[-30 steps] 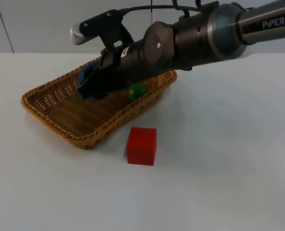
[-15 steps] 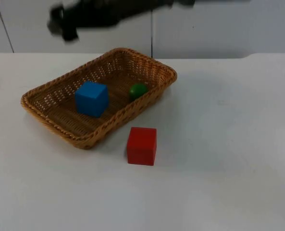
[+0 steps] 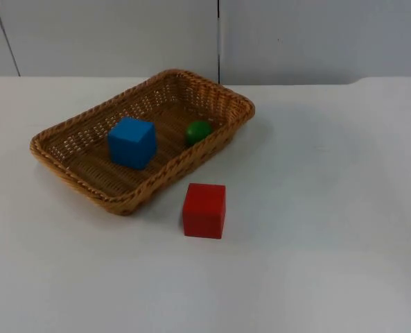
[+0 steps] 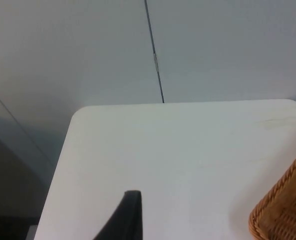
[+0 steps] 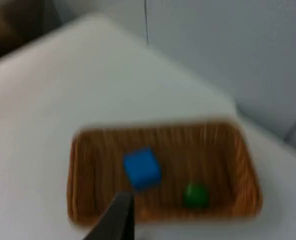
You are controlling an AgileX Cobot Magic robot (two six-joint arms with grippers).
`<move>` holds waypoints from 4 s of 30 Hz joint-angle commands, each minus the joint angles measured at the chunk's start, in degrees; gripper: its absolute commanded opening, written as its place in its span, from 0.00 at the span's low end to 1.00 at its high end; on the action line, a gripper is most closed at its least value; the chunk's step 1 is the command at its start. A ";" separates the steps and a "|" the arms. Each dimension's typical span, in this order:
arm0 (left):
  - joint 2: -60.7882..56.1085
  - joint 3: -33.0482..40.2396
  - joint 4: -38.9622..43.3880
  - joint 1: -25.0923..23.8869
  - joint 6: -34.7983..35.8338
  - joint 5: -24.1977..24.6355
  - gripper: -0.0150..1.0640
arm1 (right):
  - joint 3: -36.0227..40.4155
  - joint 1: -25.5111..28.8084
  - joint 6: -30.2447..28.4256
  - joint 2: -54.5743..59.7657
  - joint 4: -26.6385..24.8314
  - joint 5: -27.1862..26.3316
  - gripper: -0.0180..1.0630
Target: Place all geometric objects except the red cube into the basket.
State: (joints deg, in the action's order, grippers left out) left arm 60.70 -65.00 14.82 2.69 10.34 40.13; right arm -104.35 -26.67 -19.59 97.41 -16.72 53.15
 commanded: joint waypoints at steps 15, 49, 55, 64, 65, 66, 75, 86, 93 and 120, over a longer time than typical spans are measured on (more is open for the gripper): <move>-0.11 0.12 -3.47 -0.15 -0.04 -0.46 0.98 | 50.83 2.37 2.85 -31.15 8.64 -39.68 0.98; -12.82 15.33 -23.33 -0.15 -16.14 -18.23 0.98 | 50.76 23.38 14.58 -44.34 15.76 -27.16 0.98; -23.73 15.33 -20.28 -0.15 -16.14 -17.62 0.98 | 50.76 22.48 15.76 -60.52 19.48 -25.00 0.98; -43.25 15.06 -13.79 -0.15 -15.65 -15.80 0.98 | 48.69 24.29 15.30 -84.41 30.32 -15.90 0.98; -45.01 14.64 -12.99 -0.15 -14.78 -13.90 0.98 | 48.40 25.51 15.30 -86.21 30.80 -15.41 0.98; -45.01 14.64 -12.99 -0.15 -14.78 -13.90 0.98 | 48.40 25.51 15.30 -86.21 30.80 -15.41 0.98; -52.45 14.31 -13.14 -0.15 -12.60 -7.33 0.98 | 47.92 28.10 12.26 -93.94 28.13 -7.97 0.98; -60.70 13.97 -10.72 -0.26 -18.19 8.03 0.98 | 49.77 28.10 10.29 -97.41 24.44 -1.23 0.98; -60.70 15.17 -11.09 0.85 -14.56 14.23 0.98 | 56.86 28.10 9.90 -97.41 17.94 2.79 0.98; -60.70 36.53 -11.85 0.85 -8.78 21.43 0.98 | 74.73 28.10 16.78 -97.41 17.73 8.67 0.98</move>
State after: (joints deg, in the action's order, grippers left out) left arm 0.13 -28.97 3.71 3.25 0.45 61.19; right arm -29.66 1.23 -2.96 0.15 1.00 61.98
